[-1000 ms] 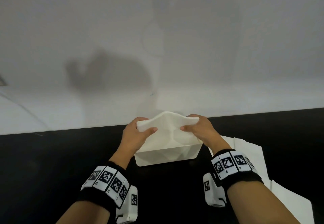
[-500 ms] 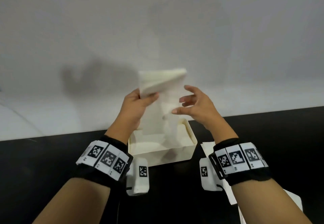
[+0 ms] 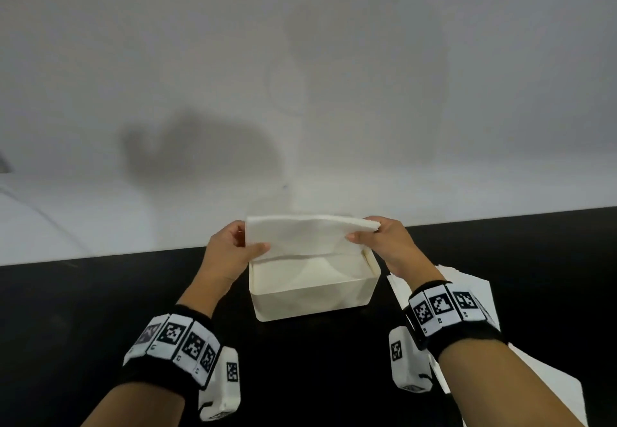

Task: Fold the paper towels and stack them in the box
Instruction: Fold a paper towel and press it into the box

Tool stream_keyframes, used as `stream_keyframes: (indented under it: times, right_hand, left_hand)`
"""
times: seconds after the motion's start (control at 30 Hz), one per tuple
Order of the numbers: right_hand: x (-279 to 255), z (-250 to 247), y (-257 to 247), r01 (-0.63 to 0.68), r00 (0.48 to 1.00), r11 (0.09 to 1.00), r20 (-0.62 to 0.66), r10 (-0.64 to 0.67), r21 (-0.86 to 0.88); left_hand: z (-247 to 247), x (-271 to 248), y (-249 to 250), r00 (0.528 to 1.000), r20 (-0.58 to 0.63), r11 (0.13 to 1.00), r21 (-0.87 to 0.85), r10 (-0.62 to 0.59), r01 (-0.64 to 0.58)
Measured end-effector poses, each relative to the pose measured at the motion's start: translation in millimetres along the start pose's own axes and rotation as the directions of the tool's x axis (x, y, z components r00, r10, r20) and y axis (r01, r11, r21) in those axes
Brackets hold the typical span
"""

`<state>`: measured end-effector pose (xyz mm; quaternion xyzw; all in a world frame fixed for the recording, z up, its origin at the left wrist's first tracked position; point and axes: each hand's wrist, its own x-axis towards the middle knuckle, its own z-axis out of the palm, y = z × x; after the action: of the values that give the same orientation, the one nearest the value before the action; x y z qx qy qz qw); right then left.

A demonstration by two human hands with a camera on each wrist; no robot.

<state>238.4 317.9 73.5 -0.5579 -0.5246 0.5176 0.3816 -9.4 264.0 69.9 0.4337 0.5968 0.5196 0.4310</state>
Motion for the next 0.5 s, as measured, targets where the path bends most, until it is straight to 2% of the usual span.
stream_keyframes:
  times: [0.1,0.23,0.3,0.37,0.43,0.5]
  right_hand:
    - [2,7,8,-0.045,0.999,0.998,0.007,0.045,-0.038]
    - [5,9,8,-0.052,0.999,0.993,-0.005,0.052,-0.109]
    - [5,9,8,-0.051,0.999,0.986,-0.003,0.051,-0.156]
    - [5,5,7,-0.042,0.999,0.992,-0.022,0.039,-0.123]
    - [6,2,0,-0.036,0.997,0.999,-0.071,0.035,-0.015]
    - [8,0,-4,-0.019,0.991,0.999,-0.132,0.015,-0.027]
  left_hand:
    - [8,1,-8,1.000,0.016,0.988,0.152,0.007,-0.009]
    - [20,2,-12,0.999,-0.021,0.994,0.110,-0.024,0.026]
    - [20,2,-13,0.999,-0.002,0.987,0.156,-0.041,0.041]
    - [17,3,-13,0.999,-0.007,0.979,0.199,-0.042,0.043]
    - [14,6,-9,0.998,-0.050,0.979,0.201,-0.024,0.033]
    - [14,8,-3,0.995,-0.103,0.981,0.190,-0.018,0.037]
